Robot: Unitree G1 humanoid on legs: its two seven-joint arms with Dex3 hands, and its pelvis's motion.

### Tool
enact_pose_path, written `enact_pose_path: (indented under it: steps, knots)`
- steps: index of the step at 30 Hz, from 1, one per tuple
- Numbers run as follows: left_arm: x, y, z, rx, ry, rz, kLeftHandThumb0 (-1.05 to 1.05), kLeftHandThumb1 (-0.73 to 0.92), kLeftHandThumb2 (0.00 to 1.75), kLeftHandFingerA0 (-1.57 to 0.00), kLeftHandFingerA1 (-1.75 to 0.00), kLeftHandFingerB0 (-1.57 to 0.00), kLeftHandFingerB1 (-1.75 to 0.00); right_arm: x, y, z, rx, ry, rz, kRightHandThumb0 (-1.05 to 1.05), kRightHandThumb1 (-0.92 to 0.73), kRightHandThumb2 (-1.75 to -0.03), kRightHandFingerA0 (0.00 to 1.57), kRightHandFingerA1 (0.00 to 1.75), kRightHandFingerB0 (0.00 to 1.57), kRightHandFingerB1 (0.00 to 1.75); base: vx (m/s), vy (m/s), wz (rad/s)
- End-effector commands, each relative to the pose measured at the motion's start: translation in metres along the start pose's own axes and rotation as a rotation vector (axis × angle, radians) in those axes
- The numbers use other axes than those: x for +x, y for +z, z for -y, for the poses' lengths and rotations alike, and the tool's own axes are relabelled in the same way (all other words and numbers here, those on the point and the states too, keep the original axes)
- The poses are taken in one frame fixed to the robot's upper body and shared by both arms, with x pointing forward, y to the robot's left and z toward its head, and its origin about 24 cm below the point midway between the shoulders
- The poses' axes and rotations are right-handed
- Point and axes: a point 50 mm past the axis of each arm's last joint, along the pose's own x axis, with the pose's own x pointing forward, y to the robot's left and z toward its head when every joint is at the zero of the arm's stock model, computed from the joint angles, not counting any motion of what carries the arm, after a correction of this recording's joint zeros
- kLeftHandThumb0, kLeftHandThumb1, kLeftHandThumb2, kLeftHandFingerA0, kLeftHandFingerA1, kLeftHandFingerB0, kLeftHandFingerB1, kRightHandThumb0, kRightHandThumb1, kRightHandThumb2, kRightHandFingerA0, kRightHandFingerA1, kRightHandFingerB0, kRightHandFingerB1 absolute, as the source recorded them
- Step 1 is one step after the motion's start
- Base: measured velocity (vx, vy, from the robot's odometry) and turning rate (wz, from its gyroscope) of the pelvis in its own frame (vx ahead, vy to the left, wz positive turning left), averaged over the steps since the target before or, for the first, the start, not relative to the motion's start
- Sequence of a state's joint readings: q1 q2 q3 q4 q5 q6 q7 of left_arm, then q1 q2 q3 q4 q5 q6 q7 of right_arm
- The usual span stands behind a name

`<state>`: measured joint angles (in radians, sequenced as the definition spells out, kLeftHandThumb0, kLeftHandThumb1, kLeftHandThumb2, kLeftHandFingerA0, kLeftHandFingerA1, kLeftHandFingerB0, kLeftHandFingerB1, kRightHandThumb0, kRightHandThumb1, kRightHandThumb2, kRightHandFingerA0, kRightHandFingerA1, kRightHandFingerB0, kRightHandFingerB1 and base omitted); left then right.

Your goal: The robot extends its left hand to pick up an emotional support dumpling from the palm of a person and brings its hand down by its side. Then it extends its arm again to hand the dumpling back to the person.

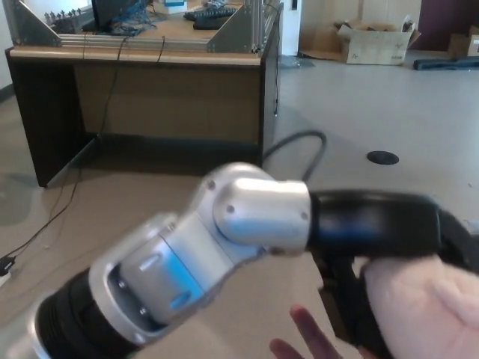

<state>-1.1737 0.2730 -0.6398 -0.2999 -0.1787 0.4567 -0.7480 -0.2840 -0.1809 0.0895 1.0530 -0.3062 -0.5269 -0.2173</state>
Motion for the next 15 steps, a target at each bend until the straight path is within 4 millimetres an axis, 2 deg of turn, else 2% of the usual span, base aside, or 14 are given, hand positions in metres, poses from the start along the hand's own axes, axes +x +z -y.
enact_pose_path:
  steps: [1, 4, 5, 6, 11, 12, 15]
  knots:
    - [0.008, -0.015, 0.016, 0.007, -0.114, -0.083, -0.08, 0.66, 0.67, -0.83, -1.16, -0.85, -0.88, 0.015, 0.014, 0.009, -0.248, 0.093, 0.058, -0.47, -0.78, -0.63, 0.55, 0.50, 0.52, 0.37, 0.00, 0.000, 0.00]
    - [0.008, -0.017, 0.016, 0.010, -0.111, -0.083, -0.08, 0.66, 0.67, -0.83, -1.16, -0.85, -0.88, 0.017, 0.018, 0.010, -0.282, 0.116, 0.086, -0.47, -0.78, -0.63, 0.55, 0.50, 0.52, 0.37, 0.00, 0.000, 0.00]
    - [0.005, -0.022, 0.018, 0.007, -0.105, -0.094, -0.11, 0.66, 0.65, -0.86, -0.95, -0.87, -0.74, 0.021, 0.022, 0.009, -0.375, 0.119, 0.103, -0.57, -0.62, -0.95, 0.34, 0.50, 0.43, 0.52, 0.00, 0.000, 0.00]
    - [0.000, -0.030, 0.021, -0.004, -0.094, -0.119, -0.17, 0.71, 0.65, -0.81, -1.00, -0.83, -0.77, 0.026, 0.029, 0.008, -0.516, 0.114, 0.136, -0.57, -0.62, -0.95, 0.34, 0.50, 0.43, 0.52, 0.00, 0.000, 0.00]
    - [-0.003, -0.033, 0.023, -0.010, -0.089, -0.133, -0.17, 0.71, 0.65, -0.81, -1.00, -0.83, -0.77, 0.028, 0.031, 0.007, -0.528, 0.111, 0.139, -0.57, -0.62, -0.95, 0.34, 0.50, 0.43, 0.52, 0.00, 0.000, 0.00]
    - [-0.009, -0.036, 0.022, 0.012, -0.143, -0.175, -0.27, 0.84, 0.64, -0.63, -1.08, -0.67, -0.83, 0.029, 0.033, 0.007, -0.530, 0.106, 0.143, -0.57, -0.62, -0.95, 0.34, 0.50, 0.43, 0.52, 0.00, 0.000, 0.00]
    - [-0.012, -0.036, 0.020, 0.037, -0.158, -0.197, -0.30, 0.84, 0.64, -0.61, -1.07, -0.66, -0.84, 0.030, 0.034, 0.008, -0.533, 0.101, 0.144, -0.57, -0.62, -0.95, 0.34, 0.50, 0.43, 0.52, 0.00, 0.000, 0.00]
